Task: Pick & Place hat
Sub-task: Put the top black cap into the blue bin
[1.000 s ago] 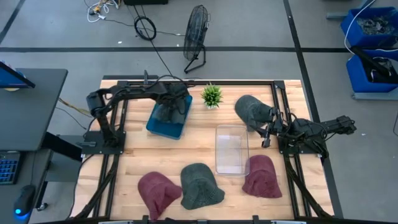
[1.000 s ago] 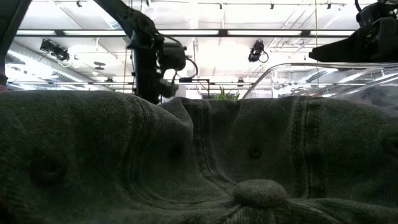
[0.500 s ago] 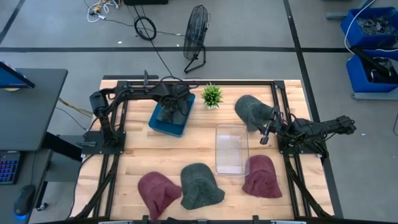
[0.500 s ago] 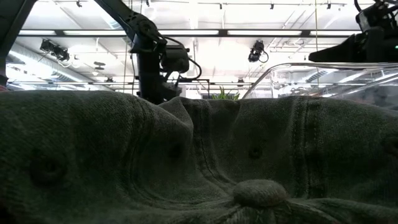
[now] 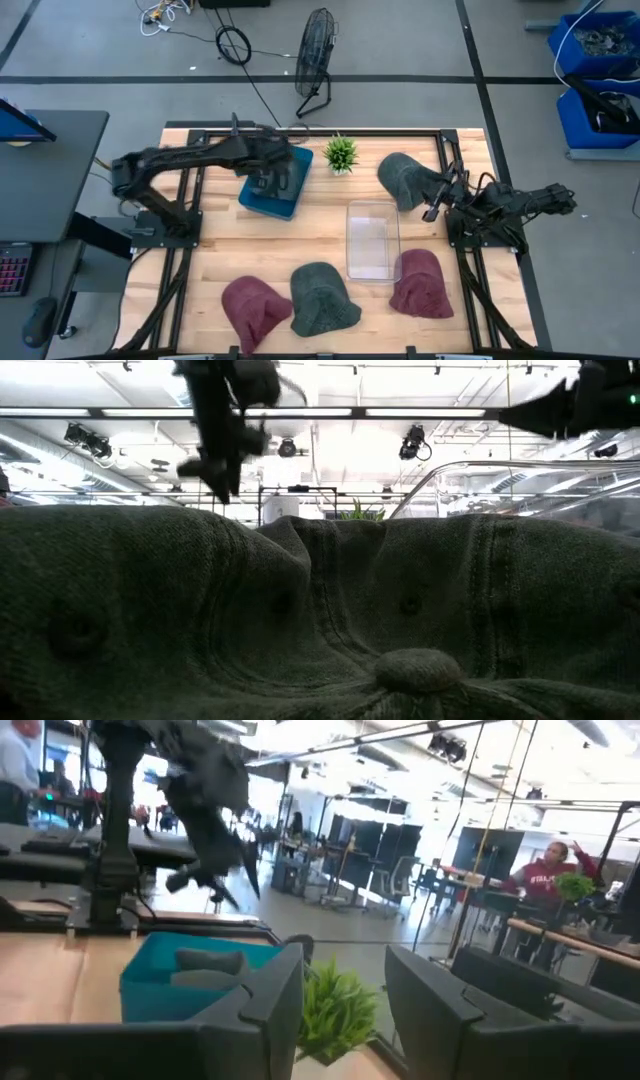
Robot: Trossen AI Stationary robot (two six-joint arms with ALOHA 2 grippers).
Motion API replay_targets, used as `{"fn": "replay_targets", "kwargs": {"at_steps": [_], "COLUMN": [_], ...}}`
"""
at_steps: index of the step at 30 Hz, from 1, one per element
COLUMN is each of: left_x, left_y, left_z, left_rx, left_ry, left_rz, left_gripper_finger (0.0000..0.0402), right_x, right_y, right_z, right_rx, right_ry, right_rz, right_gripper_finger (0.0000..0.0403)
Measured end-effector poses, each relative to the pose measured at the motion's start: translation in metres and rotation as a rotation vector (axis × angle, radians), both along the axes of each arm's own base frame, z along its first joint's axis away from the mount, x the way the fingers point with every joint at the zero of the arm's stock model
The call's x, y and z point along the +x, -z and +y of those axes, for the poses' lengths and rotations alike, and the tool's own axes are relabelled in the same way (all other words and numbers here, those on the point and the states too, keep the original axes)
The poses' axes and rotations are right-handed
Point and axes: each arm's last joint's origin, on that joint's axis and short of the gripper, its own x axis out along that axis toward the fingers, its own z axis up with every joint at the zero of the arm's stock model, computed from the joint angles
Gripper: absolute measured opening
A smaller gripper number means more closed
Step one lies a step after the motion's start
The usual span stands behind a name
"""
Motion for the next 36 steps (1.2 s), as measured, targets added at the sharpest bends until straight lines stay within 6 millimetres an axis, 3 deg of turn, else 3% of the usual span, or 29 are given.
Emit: {"fn": "replay_targets", "kwargs": {"at_steps": [3,8,13,17,21,27,31,36], "left_x": [-0.018,-0.043,-0.057,-0.06,-0.06,-0.06,-0.06,-0.061], "left_y": [-0.028,-0.063,-0.078,-0.08,-0.08,-0.08,-0.079,-0.078], "left_z": [-0.004,-0.007,-0.013,-0.014,-0.015,-0.016,-0.016,-0.016], "left_rx": [0.036,0.079,0.017,0.005,-0.004,-0.039,-0.039,-0.045], "left_ry": [-0.029,-0.074,-0.058,-0.062,-0.056,-0.034,-0.034,-0.036], "left_rz": [-0.141,-0.352,-0.479,-0.497,-0.501,-0.509,-0.507,-0.492], "left_gripper_finger": [0.018,0.0179,0.0179,0.0179,0.0179,0.0179,0.0179,0.0179], "right_x": [0.004,0.027,0.052,0.063,0.069,0.077,0.088,0.093], "right_y": [-0.023,-0.051,-0.068,-0.07,-0.058,-0.02,-0.003,0.019], "right_z": [-0.001,-0.002,-0.01,-0.027,-0.048,-0.085,-0.11,-0.131], "right_rx": [-0.006,0.003,0.044,0.092,0.201,0.352,0.332,0.419], "right_ry": [0.023,0.081,0.19,0.324,0.402,0.358,0.329,0.156], "right_rz": [0.058,0.352,0.665,0.92,1.157,1.461,1.544,1.598], "right_gripper_finger": [0.0148,0.0148,0.0148,0.0148,0.0148,0.0147,0.0134,0.0108]}}
